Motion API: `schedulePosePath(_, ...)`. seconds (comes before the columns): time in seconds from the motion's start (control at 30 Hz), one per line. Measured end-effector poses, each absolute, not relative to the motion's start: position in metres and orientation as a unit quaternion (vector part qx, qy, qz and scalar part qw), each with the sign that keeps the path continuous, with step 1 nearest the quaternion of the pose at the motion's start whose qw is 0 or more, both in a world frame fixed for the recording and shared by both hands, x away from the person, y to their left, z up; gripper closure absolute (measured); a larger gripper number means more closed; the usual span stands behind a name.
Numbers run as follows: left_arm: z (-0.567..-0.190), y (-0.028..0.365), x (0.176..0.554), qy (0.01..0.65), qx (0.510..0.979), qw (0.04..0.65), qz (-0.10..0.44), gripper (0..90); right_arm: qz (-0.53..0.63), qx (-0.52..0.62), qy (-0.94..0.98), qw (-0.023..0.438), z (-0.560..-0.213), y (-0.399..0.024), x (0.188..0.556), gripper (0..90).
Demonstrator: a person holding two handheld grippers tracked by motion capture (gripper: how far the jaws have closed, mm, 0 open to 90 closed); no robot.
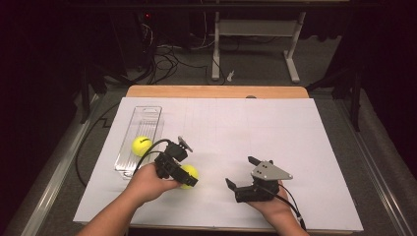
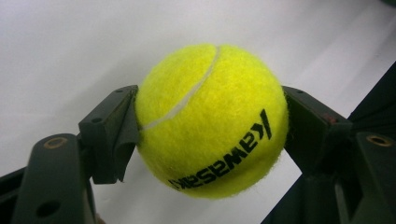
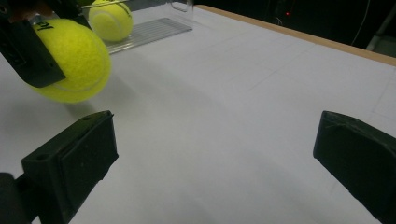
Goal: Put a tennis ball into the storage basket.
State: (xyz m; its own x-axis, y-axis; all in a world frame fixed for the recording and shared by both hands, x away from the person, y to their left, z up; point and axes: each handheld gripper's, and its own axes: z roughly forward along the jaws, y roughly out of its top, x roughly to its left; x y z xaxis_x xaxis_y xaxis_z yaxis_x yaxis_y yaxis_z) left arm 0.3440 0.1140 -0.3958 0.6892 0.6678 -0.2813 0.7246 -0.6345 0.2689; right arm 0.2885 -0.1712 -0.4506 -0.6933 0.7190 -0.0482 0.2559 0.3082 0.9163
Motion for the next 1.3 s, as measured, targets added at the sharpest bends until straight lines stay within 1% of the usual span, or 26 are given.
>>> schedulePosePath(0.6, -0.397, 0.124, 0.345, 0.398, 0.895, 0.186, -0.080, 26.5, 0.486, 0.361, 0.753, 0.257, -0.455, -0.233, 0.276, 0.0)
schedulePosePath(0.9, -0.394, 0.134, 0.346, 0.408, 0.891, 0.184, -0.079, 26.5, 0.501, 0.395, 0.722, 0.269, -0.456, -0.267, 0.267, 0.1)
schedulePosePath(1.13, -0.390, 0.144, 0.348, 0.417, 0.887, 0.180, -0.082, 26.5, 0.507, 0.394, 0.714, 0.280, -0.454, -0.275, 0.263, 0.0)
schedulePosePath(1.3, -0.385, 0.148, 0.351, 0.424, 0.884, 0.179, -0.081, 26.5, 0.503, 0.392, 0.719, 0.276, -0.459, -0.273, 0.263, 0.0)
